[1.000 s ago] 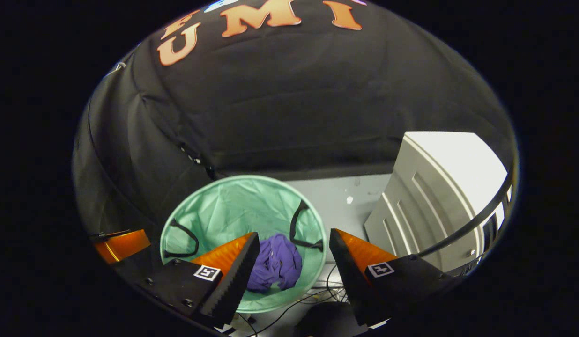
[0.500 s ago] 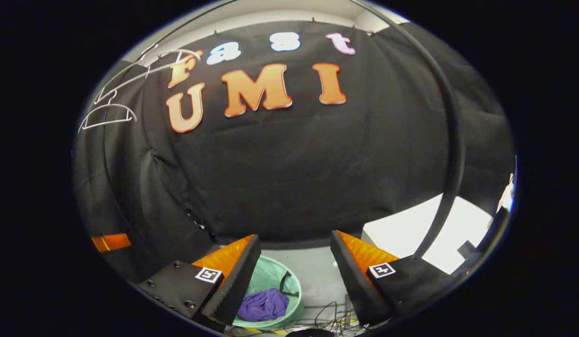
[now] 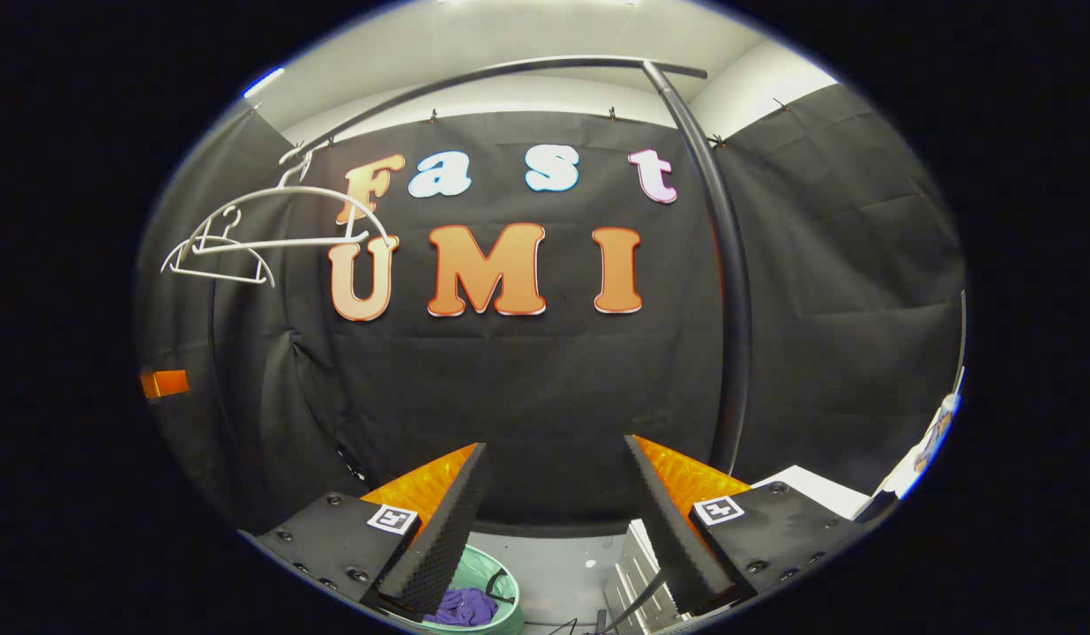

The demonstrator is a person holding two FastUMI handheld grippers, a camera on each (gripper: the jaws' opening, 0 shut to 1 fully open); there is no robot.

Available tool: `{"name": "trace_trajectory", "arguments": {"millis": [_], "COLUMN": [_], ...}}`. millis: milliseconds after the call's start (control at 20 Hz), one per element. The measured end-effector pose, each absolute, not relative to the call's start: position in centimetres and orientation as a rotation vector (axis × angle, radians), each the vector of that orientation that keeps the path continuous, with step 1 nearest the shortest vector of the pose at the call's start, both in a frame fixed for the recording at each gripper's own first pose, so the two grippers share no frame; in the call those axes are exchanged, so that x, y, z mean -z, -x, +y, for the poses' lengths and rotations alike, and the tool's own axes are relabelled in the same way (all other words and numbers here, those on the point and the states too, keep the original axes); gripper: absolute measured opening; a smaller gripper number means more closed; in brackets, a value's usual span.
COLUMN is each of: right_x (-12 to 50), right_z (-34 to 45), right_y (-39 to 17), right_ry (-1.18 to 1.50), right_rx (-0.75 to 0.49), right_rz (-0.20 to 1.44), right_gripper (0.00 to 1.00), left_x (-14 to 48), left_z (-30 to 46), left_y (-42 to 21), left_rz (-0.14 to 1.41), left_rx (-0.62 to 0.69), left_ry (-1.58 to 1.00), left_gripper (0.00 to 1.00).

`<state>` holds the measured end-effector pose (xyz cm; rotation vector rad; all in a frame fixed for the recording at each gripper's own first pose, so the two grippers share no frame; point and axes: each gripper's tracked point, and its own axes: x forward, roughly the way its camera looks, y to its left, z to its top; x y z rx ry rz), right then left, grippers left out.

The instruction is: Grasp the clothes on the hanger with both hands and then place them into the laundry hamper below.

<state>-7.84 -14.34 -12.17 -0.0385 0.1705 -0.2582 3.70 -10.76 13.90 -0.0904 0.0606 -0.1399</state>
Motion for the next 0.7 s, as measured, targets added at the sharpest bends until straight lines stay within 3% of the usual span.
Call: {"name": "trace_trajectory", "arguments": {"millis": [100, 150, 200, 700], "right_x": [10.6, 9.9, 9.2, 5.3], "right_z": [-14.2, -14.4, -14.5, -14.5], "right_y": [7.9, 8.0, 7.8, 8.0], "right_ry": [0.076, 0.102, 0.115, 0.085], "right_rx": [0.246, 0.249, 0.248, 0.23], "right_rz": [0.155, 0.147, 0.14, 0.104], "right_gripper": [0.89, 0.89, 0.89, 0.94], "left_x": [-16.1, -17.1, -18.3, -26.2], "left_z": [-10.1, -9.5, -8.9, -5.1], "left_y": [-3.8, -3.6, -3.4, -2.9], "left_rz": [0.036, 0.02, 0.001, -0.118], "left_rx": [0.146, 0.133, 0.126, 0.06], "left_ry": [0.078, 0.069, 0.056, 0.078], "left_gripper": [0.93, 0.98, 0.93, 0.95]}}
